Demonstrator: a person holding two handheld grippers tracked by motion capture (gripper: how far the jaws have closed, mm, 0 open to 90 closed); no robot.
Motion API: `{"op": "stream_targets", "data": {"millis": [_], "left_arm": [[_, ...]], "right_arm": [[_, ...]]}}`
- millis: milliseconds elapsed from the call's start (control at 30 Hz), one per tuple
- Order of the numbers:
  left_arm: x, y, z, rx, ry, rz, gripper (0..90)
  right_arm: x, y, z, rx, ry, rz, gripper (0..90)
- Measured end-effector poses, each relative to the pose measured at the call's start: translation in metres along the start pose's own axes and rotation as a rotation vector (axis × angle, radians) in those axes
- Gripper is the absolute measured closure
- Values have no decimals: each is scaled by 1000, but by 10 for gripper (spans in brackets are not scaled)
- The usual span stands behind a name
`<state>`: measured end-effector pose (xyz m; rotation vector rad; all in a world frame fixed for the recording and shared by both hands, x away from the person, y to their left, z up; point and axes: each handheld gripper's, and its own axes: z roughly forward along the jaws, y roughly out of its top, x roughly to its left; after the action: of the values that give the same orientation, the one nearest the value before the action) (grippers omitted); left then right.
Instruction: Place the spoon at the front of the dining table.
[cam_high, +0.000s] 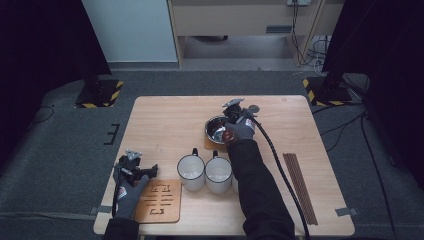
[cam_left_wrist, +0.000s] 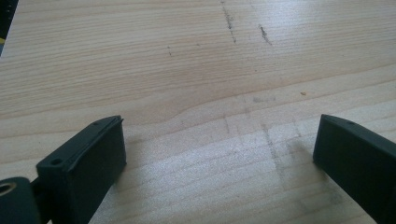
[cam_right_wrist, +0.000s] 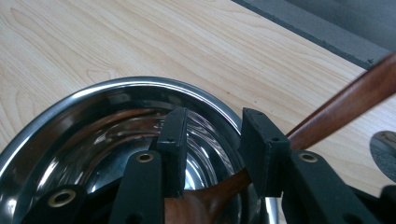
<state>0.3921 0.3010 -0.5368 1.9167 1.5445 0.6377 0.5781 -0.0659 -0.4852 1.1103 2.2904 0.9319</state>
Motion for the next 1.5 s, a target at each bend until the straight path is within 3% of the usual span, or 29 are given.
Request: {"op": "stream_targets", "data": {"millis": [100,500,767,967,1200,1500], "left_arm": [[0,0,0,0,0,0,14],[0,0,0,0,0,0,14],[0,0,0,0,0,0,14],[0,0,0,0,0,0,14],[0,0,0,0,0,0,14],[0,0,0,0,1,0,14]], "right_arm": [[-4,-4,-5,-6,0,25,613],[-9,-18,-23,-3,-10,26,607],[-5,-24,-32,6,-9,16,597],[-4,-27,-37,-8,-1,48,597],[-4,-30,-43,-7,1,41,588],[-5,-36,-50,-27,16,75,583]]}}
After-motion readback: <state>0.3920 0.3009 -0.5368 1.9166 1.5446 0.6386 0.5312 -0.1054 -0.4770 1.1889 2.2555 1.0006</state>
